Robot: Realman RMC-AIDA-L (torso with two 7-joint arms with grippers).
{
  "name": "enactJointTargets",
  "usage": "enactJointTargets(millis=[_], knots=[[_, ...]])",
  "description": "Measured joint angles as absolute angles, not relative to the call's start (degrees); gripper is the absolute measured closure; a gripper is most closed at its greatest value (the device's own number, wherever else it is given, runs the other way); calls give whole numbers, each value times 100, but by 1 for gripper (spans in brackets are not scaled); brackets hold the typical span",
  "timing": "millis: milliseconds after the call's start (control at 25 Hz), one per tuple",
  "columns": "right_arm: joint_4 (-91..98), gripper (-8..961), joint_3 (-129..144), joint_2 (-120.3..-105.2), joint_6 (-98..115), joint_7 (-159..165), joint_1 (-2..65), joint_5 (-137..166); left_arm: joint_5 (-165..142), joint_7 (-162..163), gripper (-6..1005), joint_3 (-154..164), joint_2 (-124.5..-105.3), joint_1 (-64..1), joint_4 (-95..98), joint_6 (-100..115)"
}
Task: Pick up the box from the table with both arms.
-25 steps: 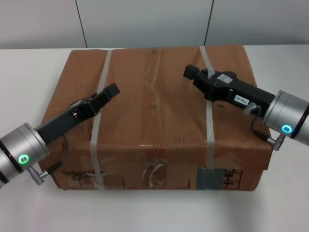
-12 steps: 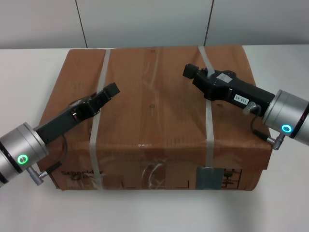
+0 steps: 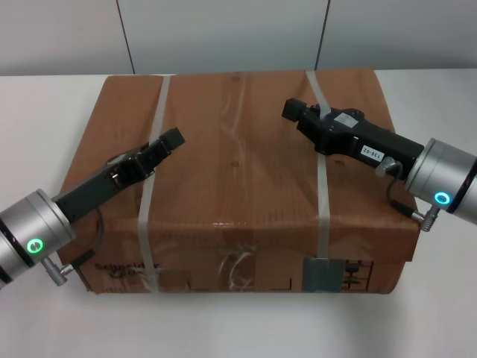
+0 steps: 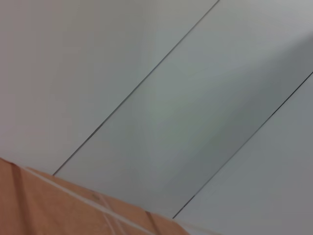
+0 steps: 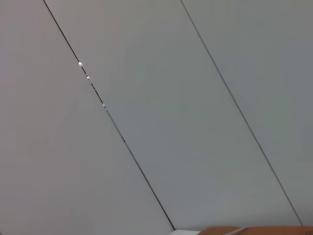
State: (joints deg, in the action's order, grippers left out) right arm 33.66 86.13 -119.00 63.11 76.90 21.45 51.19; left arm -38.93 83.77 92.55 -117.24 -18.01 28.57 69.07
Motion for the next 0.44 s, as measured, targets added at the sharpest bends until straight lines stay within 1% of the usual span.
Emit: enactJointTargets(millis=[440], knots=[[3346,900,8613,-11900,6309,7690,2145,5119,-3894,8340,907,9255,-11730,-1806,2824,6887]])
